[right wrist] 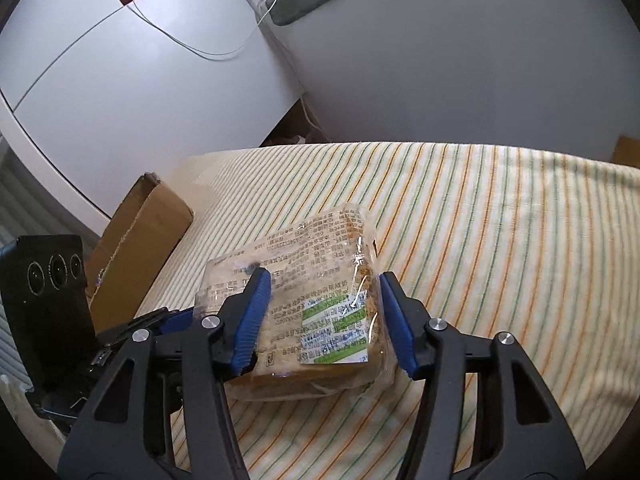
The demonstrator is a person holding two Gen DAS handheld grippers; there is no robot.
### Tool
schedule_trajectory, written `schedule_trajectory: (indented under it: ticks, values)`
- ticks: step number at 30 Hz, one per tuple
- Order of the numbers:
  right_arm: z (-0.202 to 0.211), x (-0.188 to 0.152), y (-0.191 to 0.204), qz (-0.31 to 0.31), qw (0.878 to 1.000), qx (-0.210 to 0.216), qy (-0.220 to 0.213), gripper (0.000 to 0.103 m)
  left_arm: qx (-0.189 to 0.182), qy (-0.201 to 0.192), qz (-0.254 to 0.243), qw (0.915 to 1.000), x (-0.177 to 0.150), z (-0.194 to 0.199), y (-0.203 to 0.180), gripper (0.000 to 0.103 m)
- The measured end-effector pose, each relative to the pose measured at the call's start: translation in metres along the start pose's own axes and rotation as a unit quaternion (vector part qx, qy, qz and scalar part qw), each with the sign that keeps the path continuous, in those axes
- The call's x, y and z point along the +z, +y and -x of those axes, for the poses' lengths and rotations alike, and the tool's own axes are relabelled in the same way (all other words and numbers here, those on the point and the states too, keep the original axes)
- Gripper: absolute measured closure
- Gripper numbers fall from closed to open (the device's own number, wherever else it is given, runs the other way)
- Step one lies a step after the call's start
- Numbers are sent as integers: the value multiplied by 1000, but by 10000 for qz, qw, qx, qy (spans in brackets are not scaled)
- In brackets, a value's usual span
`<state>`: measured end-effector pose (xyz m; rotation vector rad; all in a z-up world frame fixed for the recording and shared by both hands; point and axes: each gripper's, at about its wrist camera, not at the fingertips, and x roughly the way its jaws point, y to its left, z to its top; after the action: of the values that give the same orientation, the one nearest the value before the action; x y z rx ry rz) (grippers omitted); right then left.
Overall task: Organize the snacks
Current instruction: 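Lift the bread loaf and carry it over the cardboard box with the right gripper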
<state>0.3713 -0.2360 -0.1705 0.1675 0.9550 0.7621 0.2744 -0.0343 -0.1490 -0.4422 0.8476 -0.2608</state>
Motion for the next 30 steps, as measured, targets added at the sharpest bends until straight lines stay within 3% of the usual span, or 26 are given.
schedule_trajectory:
  ticks: [8, 16, 22, 26, 30]
  values:
    - [29, -11, 23, -112, 9991, -214, -344, 45, 59, -315, -337, 9989, -5, 22, -13, 36]
    - [58, -58, 50, -570, 9950, -567, -592, 45, -143, -283, -593, 9977, -32, 48, -18, 36]
    - [95, -86, 88, -794, 9887, -814, -974, 45, -513, -213, -877, 9946, -52, 79, -29, 37]
    - [122, -84, 118, -837, 9838, -868, -1323, 45, -731, -407, -1144, 9899, -56, 115, -33, 36]
    - [140, -61, 157, -592, 9804, -947, -1626, 45, -936, -663, -1273, 9852, -43, 153, -34, 36]
